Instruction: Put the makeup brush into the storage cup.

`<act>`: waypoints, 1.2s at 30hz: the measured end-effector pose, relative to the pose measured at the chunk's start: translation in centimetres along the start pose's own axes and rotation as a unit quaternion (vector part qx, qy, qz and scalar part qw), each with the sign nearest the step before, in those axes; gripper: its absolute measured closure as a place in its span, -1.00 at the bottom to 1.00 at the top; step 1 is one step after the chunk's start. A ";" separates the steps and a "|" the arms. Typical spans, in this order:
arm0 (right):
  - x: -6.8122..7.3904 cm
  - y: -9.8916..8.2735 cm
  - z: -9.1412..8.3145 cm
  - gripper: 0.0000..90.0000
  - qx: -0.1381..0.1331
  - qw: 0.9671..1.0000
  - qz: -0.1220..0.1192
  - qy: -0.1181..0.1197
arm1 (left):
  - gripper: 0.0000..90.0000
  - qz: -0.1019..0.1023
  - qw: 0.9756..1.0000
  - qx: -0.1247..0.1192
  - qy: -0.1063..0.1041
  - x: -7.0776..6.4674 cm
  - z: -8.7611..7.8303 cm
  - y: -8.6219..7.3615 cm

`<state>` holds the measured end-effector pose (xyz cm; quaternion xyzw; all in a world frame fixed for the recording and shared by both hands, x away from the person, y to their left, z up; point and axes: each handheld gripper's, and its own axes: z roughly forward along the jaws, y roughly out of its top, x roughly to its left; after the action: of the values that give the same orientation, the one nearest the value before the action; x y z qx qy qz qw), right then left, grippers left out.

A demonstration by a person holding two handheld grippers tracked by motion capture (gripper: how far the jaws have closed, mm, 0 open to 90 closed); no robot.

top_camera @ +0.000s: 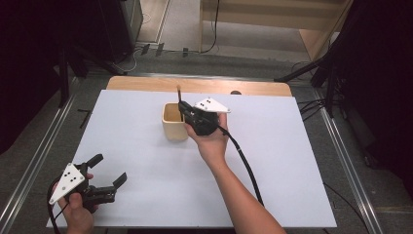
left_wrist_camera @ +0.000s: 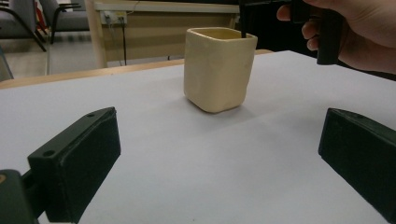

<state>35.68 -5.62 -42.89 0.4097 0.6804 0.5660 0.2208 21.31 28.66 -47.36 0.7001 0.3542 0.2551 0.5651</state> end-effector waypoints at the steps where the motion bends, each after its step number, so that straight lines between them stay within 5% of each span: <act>1: 0.0 -0.1 0.0 0.87 -0.002 1.000 -0.001 0.000 | -1.00 0.000 1.000 0.000 0.000 0.0 0.0 0.0; 22: -0.5 -1.8 -0.1 0.84 0.024 1.000 0.002 -0.013 | -1.00 -0.002 1.000 0.000 -0.001 0.0 0.1 0.0; 28: -0.6 -1.2 -0.8 0.27 0.008 1.000 -0.007 -0.011 | -1.00 -0.002 1.000 0.001 -0.002 -0.1 0.1 0.0; 36: -1.6 -1.0 -2.8 -0.12 -0.017 1.000 -0.011 -0.005 | -1.00 0.000 1.000 0.003 -0.002 -0.1 0.2 0.0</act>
<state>34.15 -8.65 -43.33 0.4012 0.6743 0.5729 0.2371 21.36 28.48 -47.44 0.7023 0.3544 0.2526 0.5633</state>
